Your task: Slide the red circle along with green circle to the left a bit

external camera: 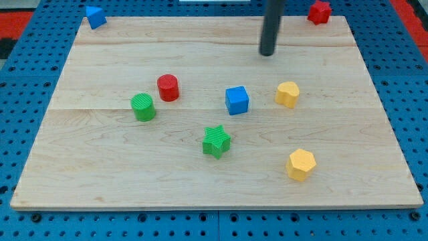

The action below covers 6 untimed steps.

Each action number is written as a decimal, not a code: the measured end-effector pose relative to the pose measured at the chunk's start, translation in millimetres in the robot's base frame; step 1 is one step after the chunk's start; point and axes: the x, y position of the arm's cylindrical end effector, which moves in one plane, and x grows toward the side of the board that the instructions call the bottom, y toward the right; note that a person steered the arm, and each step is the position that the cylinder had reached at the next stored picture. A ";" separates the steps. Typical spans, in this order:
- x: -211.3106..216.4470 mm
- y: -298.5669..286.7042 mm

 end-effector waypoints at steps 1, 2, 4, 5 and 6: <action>25.8 -82.2; 67.3 -117.5; 129.8 -197.9; 146.2 -225.3; 169.1 -248.0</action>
